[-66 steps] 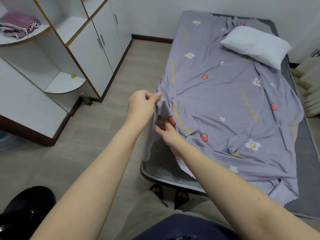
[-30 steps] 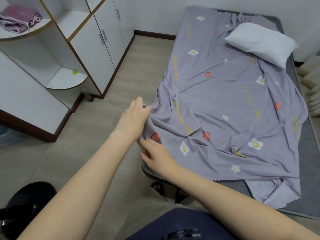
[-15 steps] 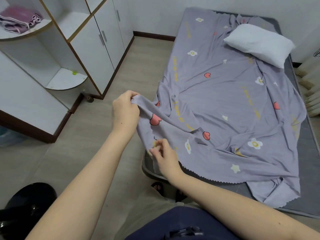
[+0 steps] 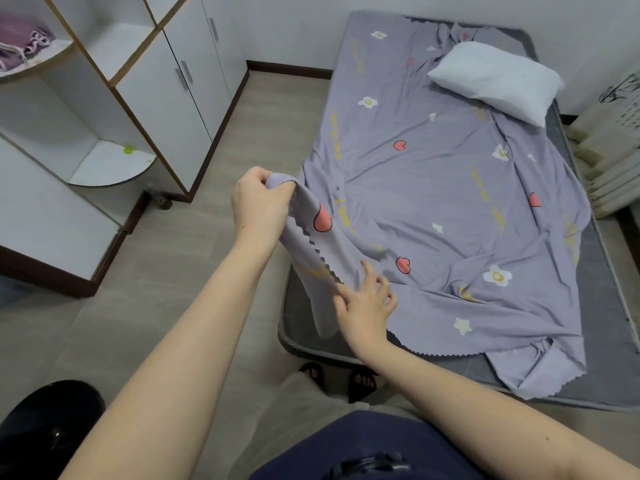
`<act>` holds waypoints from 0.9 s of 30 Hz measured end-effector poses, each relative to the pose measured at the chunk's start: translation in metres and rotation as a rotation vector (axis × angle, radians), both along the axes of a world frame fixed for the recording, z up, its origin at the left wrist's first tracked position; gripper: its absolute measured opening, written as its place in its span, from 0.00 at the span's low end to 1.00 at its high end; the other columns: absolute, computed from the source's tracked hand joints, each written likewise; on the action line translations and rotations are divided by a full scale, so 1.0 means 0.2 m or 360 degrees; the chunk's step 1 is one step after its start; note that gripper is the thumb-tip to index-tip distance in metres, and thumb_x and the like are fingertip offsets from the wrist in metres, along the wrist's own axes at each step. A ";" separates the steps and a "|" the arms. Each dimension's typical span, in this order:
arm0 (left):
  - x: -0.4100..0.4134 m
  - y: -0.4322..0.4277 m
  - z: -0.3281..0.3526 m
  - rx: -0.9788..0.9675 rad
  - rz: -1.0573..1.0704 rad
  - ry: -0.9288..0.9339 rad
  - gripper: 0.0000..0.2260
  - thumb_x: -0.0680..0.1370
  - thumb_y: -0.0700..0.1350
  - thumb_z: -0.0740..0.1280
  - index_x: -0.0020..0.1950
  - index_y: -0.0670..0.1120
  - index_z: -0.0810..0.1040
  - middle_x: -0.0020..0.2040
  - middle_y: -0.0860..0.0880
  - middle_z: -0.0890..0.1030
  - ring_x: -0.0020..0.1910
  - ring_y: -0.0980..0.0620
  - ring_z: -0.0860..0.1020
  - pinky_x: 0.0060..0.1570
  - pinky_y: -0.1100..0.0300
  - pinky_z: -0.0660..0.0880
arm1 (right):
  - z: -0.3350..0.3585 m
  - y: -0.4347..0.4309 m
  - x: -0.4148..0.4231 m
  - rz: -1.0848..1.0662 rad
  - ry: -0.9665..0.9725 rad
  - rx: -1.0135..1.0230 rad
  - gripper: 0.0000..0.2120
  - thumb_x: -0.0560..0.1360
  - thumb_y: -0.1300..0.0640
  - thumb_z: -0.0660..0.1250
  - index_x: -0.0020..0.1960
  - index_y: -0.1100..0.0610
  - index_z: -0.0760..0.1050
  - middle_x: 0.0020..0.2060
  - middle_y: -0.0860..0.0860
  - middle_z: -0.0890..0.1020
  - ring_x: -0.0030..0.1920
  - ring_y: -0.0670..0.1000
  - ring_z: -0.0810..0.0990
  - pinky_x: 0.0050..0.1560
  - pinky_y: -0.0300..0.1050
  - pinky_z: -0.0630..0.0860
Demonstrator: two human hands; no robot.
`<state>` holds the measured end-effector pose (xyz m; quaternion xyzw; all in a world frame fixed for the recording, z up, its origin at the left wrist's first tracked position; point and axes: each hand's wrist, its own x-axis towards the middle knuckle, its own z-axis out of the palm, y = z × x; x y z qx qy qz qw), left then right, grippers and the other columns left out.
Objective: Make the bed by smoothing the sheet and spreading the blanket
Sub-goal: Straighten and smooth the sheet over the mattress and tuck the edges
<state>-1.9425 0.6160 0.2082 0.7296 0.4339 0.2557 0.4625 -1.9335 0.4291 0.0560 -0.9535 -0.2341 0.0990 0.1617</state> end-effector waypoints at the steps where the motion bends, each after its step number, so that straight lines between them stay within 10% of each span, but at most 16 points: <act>1: 0.00 -0.01 0.01 0.0041 -0.0011 0.0021 0.07 0.68 0.46 0.64 0.32 0.49 0.67 0.29 0.56 0.69 0.28 0.57 0.68 0.25 0.69 0.63 | -0.02 0.00 0.01 0.0067 0.0053 -0.0010 0.10 0.78 0.48 0.60 0.51 0.38 0.79 0.77 0.47 0.54 0.72 0.62 0.53 0.67 0.59 0.51; 5: 0.03 -0.06 0.05 0.0113 -0.0070 0.0113 0.09 0.67 0.51 0.62 0.30 0.48 0.68 0.26 0.54 0.70 0.28 0.56 0.68 0.28 0.60 0.64 | -0.09 0.01 0.03 0.0220 0.0176 -0.0134 0.14 0.81 0.47 0.54 0.55 0.43 0.78 0.78 0.44 0.49 0.76 0.61 0.48 0.70 0.65 0.49; 9: -0.01 -0.02 0.10 -0.0059 -0.0185 0.0005 0.06 0.65 0.51 0.67 0.32 0.50 0.81 0.27 0.54 0.77 0.31 0.55 0.71 0.33 0.61 0.67 | -0.05 0.03 0.10 -0.0185 0.0319 0.0184 0.13 0.78 0.62 0.53 0.50 0.57 0.77 0.52 0.54 0.79 0.59 0.56 0.72 0.70 0.60 0.57; 13: -0.09 0.04 0.10 -0.0306 -0.0150 -0.0039 0.07 0.72 0.40 0.66 0.38 0.50 0.82 0.34 0.51 0.81 0.35 0.55 0.75 0.33 0.64 0.70 | 0.04 -0.08 0.27 -0.0485 0.0217 0.0581 0.10 0.78 0.66 0.55 0.45 0.67 0.74 0.43 0.64 0.78 0.46 0.64 0.76 0.43 0.47 0.65; 19: -0.10 0.03 0.05 -0.0917 0.0087 -0.0187 0.05 0.75 0.37 0.62 0.42 0.46 0.74 0.32 0.50 0.67 0.26 0.55 0.62 0.23 0.67 0.61 | 0.25 -0.13 0.46 -0.0293 -0.0174 0.0979 0.08 0.77 0.69 0.55 0.42 0.67 0.71 0.34 0.59 0.72 0.36 0.57 0.71 0.36 0.42 0.54; 24: -0.23 0.02 -0.06 -0.0144 -0.0052 0.0007 0.09 0.67 0.31 0.65 0.35 0.42 0.68 0.30 0.48 0.66 0.31 0.52 0.61 0.29 0.59 0.60 | 0.32 -0.23 0.50 0.0279 -0.0186 0.0773 0.09 0.72 0.59 0.62 0.47 0.66 0.72 0.33 0.58 0.76 0.34 0.58 0.75 0.36 0.43 0.63; 27: -0.43 0.05 -0.19 0.0378 0.0074 0.0400 0.07 0.66 0.34 0.59 0.31 0.44 0.65 0.28 0.50 0.67 0.30 0.49 0.61 0.28 0.56 0.58 | 0.23 -0.39 0.45 0.0596 0.0078 0.0296 0.29 0.66 0.66 0.70 0.63 0.54 0.64 0.45 0.58 0.81 0.41 0.61 0.81 0.38 0.44 0.70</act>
